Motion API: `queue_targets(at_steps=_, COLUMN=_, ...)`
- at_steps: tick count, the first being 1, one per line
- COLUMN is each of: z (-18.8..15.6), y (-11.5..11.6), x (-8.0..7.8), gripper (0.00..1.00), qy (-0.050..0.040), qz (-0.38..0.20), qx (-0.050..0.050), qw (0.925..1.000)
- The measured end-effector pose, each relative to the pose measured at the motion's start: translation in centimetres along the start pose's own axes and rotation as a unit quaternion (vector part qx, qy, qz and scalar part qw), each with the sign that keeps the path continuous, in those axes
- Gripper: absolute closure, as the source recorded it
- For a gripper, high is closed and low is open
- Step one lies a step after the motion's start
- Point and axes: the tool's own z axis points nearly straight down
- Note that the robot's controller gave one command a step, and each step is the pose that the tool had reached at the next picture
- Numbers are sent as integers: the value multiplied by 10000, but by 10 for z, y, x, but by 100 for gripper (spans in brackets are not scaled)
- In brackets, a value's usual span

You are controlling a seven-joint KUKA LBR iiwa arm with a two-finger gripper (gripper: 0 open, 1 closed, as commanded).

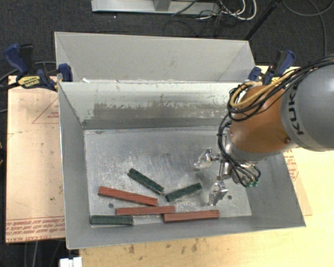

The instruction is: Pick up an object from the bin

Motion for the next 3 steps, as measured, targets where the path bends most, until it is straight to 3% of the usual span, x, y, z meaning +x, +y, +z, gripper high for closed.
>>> queue_targets(at_steps=1, z=-6, y=70, x=12, gripper=0, qy=-8, qz=-312, qx=6, qw=9995)
queue_targets(at_steps=2, z=18, y=79, x=-14, gripper=0, qy=58, qz=-465, qx=-34, qw=9989)
queue_targets(at_steps=3, z=15, y=63, x=15, gripper=100, qy=-164, qz=-255, qx=-30, qw=9995)
